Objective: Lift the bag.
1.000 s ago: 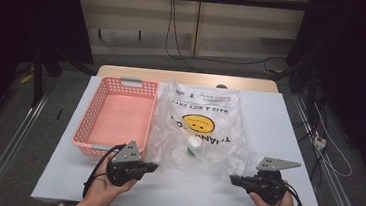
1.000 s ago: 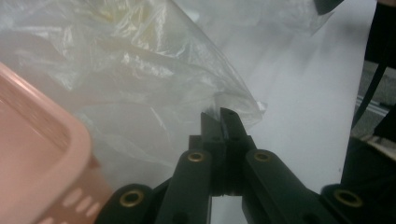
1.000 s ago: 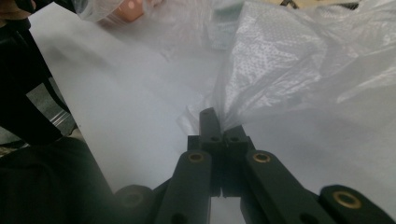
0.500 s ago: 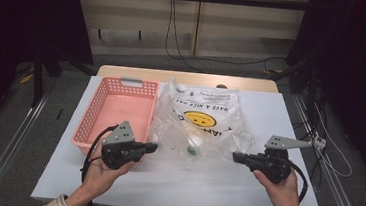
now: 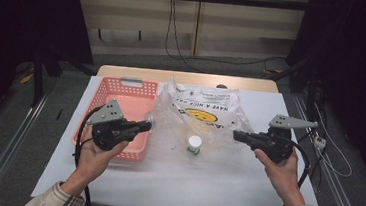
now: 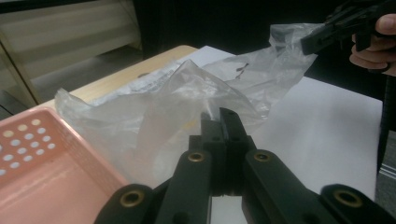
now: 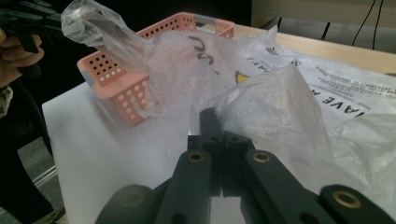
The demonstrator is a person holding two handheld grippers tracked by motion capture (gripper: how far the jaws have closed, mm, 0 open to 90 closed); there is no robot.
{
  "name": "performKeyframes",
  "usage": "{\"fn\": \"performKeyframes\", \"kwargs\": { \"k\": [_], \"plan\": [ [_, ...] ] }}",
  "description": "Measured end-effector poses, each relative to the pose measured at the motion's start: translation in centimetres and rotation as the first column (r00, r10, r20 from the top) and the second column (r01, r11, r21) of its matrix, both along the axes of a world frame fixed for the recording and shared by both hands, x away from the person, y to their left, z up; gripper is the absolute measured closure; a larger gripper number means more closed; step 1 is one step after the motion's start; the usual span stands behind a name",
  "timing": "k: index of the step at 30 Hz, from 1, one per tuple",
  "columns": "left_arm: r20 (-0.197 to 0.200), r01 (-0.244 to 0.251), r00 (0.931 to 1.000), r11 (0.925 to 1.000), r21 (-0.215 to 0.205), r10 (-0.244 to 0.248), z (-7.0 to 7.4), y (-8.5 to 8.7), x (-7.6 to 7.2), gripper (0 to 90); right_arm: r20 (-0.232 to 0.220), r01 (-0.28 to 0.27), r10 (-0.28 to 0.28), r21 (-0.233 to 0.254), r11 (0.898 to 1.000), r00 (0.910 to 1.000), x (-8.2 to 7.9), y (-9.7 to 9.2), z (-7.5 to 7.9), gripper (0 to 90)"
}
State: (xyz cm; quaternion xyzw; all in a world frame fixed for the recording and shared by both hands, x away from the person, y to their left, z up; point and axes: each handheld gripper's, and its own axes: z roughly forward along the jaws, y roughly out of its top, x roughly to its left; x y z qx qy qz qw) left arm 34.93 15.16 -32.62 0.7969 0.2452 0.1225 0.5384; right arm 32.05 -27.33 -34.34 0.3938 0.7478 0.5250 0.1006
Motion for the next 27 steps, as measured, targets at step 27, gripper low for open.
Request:
{"fn": "performKeyframes", "kwargs": {
  "k": [27],
  "plan": [
    [0.067, -0.067, 0.9951, 0.9927, -0.101, 0.073, 5.2, 0.4, 3.2, 90.0, 0.125, 0.064, -0.066, 0.023, 0.998, 0.9899, 5.0, -0.4, 7.7, 90.0]
  ]
}}
